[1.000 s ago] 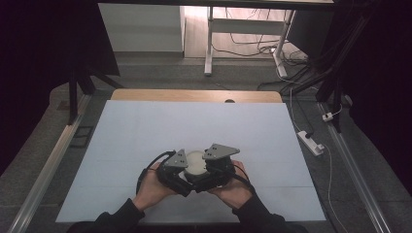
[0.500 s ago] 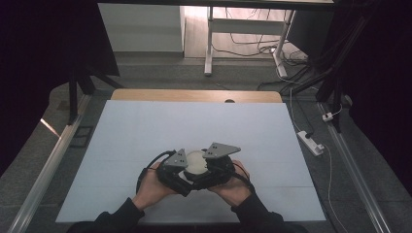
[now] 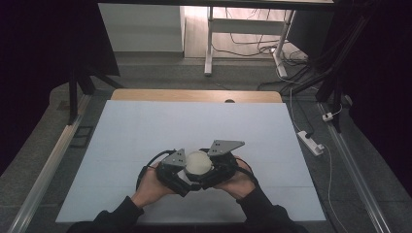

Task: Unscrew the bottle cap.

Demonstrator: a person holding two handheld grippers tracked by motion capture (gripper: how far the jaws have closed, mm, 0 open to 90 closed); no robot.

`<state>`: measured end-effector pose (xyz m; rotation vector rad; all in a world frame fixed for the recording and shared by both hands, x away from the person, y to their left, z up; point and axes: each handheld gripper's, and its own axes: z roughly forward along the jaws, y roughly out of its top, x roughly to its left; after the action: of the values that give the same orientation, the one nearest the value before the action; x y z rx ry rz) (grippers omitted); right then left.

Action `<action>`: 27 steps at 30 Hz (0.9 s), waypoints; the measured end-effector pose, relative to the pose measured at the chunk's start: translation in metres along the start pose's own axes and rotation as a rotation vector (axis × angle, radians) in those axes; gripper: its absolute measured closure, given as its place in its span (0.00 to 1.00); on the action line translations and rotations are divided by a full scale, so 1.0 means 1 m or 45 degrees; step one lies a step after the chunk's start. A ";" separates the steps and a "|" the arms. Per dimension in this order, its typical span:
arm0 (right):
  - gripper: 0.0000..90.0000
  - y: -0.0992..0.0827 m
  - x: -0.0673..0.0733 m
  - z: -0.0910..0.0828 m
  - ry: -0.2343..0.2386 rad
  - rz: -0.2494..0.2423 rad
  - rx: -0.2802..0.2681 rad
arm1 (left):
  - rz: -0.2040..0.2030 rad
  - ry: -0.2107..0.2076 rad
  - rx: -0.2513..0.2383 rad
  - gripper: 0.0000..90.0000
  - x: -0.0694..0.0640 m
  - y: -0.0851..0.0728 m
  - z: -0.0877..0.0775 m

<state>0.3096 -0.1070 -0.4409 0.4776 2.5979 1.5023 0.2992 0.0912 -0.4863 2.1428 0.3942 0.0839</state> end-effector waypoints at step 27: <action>0.00 0.011 0.010 -0.005 -0.207 0.111 -0.052 | -0.069 0.147 -0.016 0.08 0.002 0.000 -0.006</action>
<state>0.3015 -0.1032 -0.4284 0.6863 2.4475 1.4715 0.3001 0.0969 -0.4833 2.1192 0.5176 0.1794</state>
